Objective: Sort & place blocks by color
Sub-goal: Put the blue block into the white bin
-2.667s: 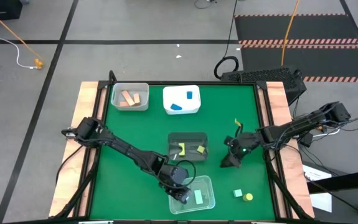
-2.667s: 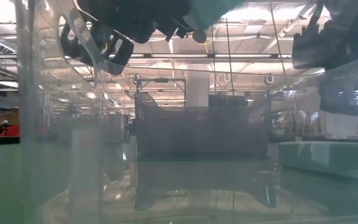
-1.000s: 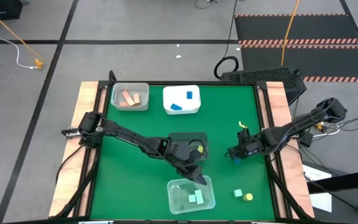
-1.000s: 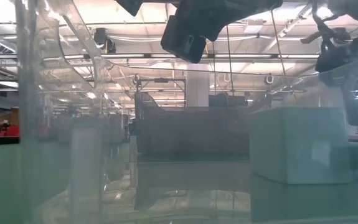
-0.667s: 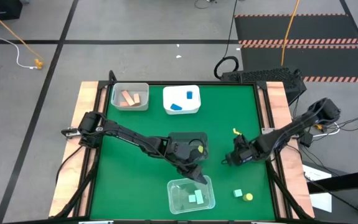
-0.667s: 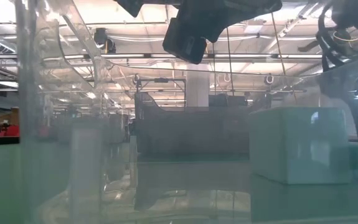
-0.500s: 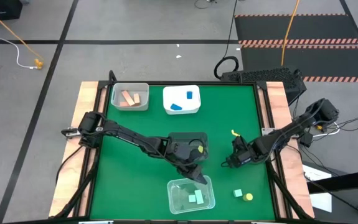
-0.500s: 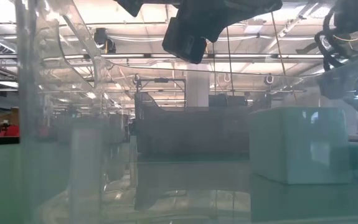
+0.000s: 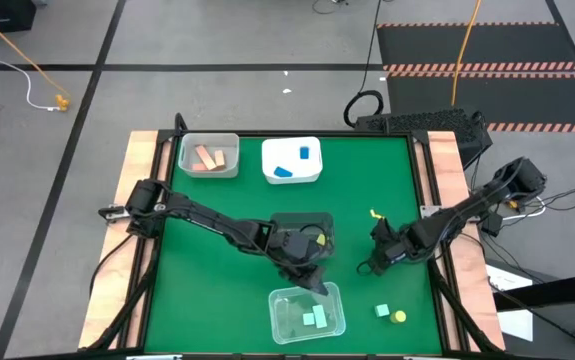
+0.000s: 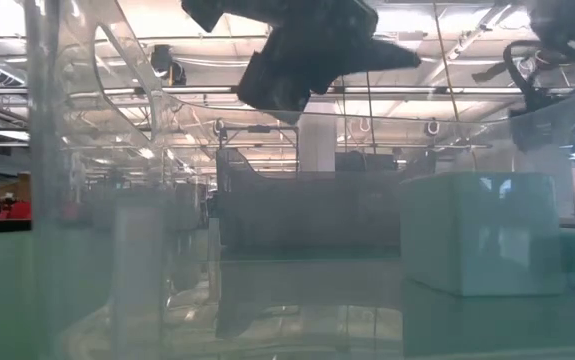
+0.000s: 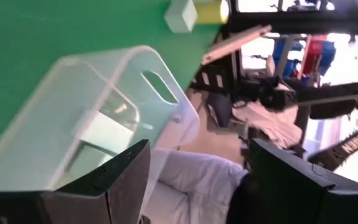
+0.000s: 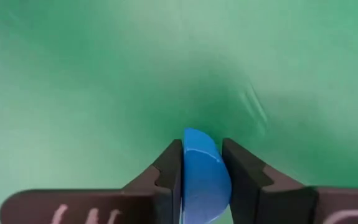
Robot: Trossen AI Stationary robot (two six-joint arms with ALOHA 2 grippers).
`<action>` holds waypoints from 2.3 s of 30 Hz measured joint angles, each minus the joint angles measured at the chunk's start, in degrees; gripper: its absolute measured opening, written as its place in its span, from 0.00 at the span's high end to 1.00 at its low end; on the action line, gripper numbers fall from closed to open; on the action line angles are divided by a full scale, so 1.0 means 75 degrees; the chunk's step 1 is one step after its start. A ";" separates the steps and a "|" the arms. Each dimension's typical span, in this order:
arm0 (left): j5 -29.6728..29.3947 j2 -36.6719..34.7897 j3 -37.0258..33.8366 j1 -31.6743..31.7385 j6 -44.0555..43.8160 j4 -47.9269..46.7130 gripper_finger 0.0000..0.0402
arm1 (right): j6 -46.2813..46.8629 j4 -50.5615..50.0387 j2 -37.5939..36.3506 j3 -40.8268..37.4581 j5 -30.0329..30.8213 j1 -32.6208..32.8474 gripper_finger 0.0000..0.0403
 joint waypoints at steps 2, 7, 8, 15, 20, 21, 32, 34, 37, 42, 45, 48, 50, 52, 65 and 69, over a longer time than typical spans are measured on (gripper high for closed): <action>-0.0137 0.0000 0.0000 0.0061 0.0013 -0.0043 0.33 | -0.0008 0.0087 -0.0289 0.0005 0.0225 -0.0043 0.83; -0.0324 0.0000 0.0000 0.0333 0.0196 0.0031 0.33 | -0.0077 0.0562 -0.1100 0.0007 0.0774 -0.0288 0.83; -0.0318 0.0000 0.0000 0.0399 0.0324 0.0149 0.33 | -0.0194 0.0714 -0.1255 0.0008 0.0900 -0.0363 0.83; -0.0188 0.0000 -0.0003 0.0968 0.1077 0.2142 0.33 | -0.1334 0.2041 -0.2090 0.0013 0.1209 -0.0876 0.83; -0.0188 0.0000 -0.0003 0.1397 0.1260 0.3742 0.33 | -0.2427 0.2652 -0.2450 0.0014 0.1211 -0.1261 0.83; -0.0188 0.0000 -0.0003 0.1483 0.1260 0.3966 0.33 | -0.2704 0.2730 -0.2506 0.0017 0.1211 -0.1335 0.83; 0.0424 0.0000 -0.0003 0.2329 0.0819 0.4341 0.33 | -0.5219 0.3807 -0.3175 0.0020 0.2127 -0.1753 0.83; 0.0430 0.0000 -0.0003 0.2467 0.0841 0.4301 0.33 | -0.5866 0.4363 -0.3243 0.0022 0.2365 -0.1805 0.83; 0.0544 -0.0008 0.0000 0.2703 0.0817 0.4359 0.33 | -0.6830 0.4975 -0.3268 0.0020 0.2615 -0.1914 0.83; 0.1142 -0.0023 0.0009 0.3096 0.0581 0.4452 0.33 | -0.7835 0.5283 -0.3260 0.0020 0.2762 -0.2233 0.83; 0.1409 -0.0016 0.0006 0.3288 0.0428 0.4499 0.33 | -0.8176 0.5173 -0.3269 0.0022 0.2988 -0.2467 0.83; 0.1736 -0.0012 0.0003 0.3468 0.0332 0.4643 0.33 | -0.8413 0.5154 -0.3266 0.0022 0.3185 -0.2734 0.83; 0.1875 -0.0012 0.0003 0.3571 0.0335 0.4648 0.33 | -0.8526 0.5214 -0.3269 0.0022 0.3342 -0.2918 0.83; 0.1899 -0.0012 0.0003 0.3660 0.0372 0.4595 0.33 | -0.8626 0.5433 -0.3269 0.0022 0.3352 -0.3059 0.83; 0.1914 -0.0012 0.0003 0.4106 0.0354 0.4598 0.33 | -0.9372 0.6861 -0.3252 0.0022 0.3316 -0.3317 0.83; 0.1908 -0.0009 0.0003 0.4152 0.0220 0.4658 0.33 | -0.9560 0.7184 -0.3135 0.0025 0.3304 -0.3317 0.83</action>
